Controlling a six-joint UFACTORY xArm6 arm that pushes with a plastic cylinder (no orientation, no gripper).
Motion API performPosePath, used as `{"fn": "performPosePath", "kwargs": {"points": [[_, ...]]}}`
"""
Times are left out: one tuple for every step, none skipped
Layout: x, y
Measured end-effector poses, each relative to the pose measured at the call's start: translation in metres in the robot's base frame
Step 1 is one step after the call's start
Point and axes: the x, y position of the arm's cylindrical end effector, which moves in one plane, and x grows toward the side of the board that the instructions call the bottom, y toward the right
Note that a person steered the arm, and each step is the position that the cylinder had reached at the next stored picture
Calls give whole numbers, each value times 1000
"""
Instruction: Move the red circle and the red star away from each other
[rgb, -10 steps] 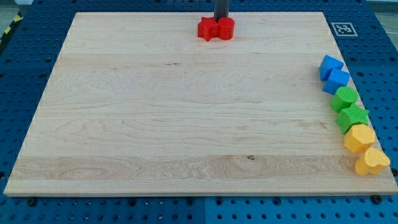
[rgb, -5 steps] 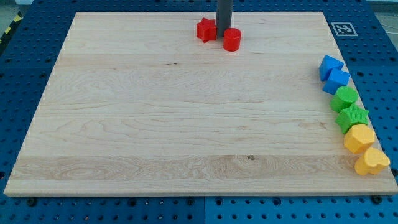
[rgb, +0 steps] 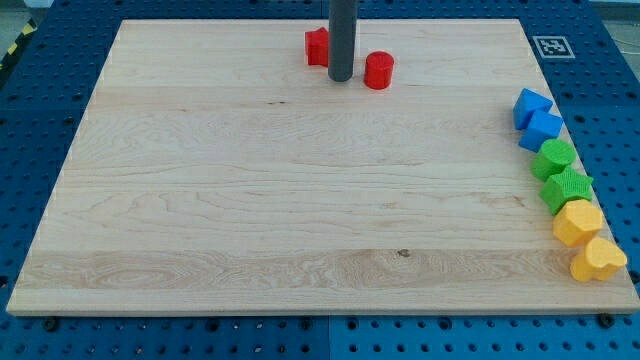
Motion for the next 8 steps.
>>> {"fn": "performPosePath", "kwargs": {"points": [[16, 0], [17, 0], [17, 3], [17, 5], [-4, 5], [-12, 5], [-12, 5], [-13, 16]]}}
